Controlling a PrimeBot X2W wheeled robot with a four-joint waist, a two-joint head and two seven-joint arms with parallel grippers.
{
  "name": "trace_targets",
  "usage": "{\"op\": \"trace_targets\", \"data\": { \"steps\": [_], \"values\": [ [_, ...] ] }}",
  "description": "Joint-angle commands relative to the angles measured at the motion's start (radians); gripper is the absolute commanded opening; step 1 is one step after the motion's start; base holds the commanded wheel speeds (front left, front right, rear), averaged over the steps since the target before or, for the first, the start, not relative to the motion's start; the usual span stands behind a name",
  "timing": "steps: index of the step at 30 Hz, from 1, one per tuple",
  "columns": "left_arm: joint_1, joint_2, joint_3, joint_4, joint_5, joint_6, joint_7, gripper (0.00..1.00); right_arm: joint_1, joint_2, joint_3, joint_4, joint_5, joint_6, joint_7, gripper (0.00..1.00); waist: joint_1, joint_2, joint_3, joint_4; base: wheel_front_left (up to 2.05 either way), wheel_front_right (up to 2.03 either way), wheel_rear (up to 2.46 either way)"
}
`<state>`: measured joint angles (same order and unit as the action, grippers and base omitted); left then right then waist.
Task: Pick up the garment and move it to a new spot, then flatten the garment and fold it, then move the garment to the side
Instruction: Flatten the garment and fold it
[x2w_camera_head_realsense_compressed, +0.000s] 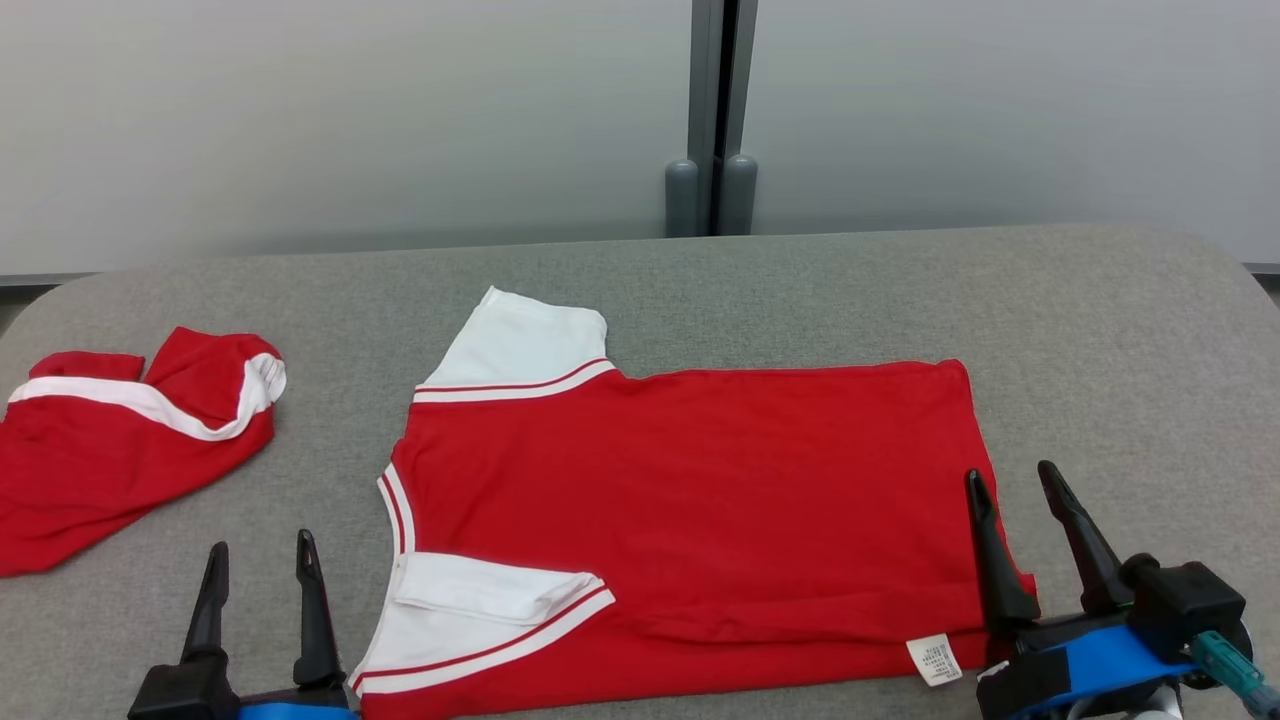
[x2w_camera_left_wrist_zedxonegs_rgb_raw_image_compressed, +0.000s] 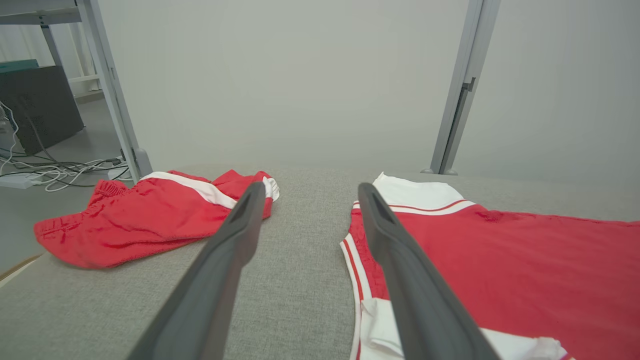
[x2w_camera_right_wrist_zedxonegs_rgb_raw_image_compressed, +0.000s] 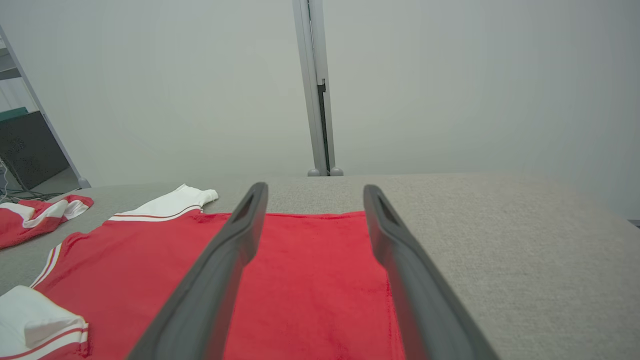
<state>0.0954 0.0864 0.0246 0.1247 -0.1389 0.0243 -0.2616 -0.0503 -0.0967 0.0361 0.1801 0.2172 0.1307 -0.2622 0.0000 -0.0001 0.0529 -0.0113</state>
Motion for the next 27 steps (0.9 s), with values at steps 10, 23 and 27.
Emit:
{"op": "trace_targets", "data": {
  "steps": [10, 23, 27],
  "values": [
    [-0.059, 0.024, 0.007, 0.117, 0.052, -0.014, -0.005, 1.0, 0.043, 0.035, -0.013, 0.039, -0.082, 0.0, -0.004, 1.0, 0.0, 0.0001, -0.014, 0.021, 0.0, 0.0, 0.0],
    [-0.068, 0.02, 0.018, 0.162, 0.049, -0.03, -0.005, 1.0, 0.046, 0.044, -0.013, 0.079, -0.104, 0.0, -0.004, 1.0, 0.0, 0.0001, -0.025, 0.025, 0.0, 0.0, 0.0],
    [-0.065, 0.019, 0.02, 0.169, 0.051, -0.033, -0.005, 1.0, 0.049, 0.045, -0.009, 0.085, -0.107, 0.0, -0.004, 1.0, 0.0, 0.0001, -0.03, 0.024, 0.0, 0.0, 0.0]
  ]
}}
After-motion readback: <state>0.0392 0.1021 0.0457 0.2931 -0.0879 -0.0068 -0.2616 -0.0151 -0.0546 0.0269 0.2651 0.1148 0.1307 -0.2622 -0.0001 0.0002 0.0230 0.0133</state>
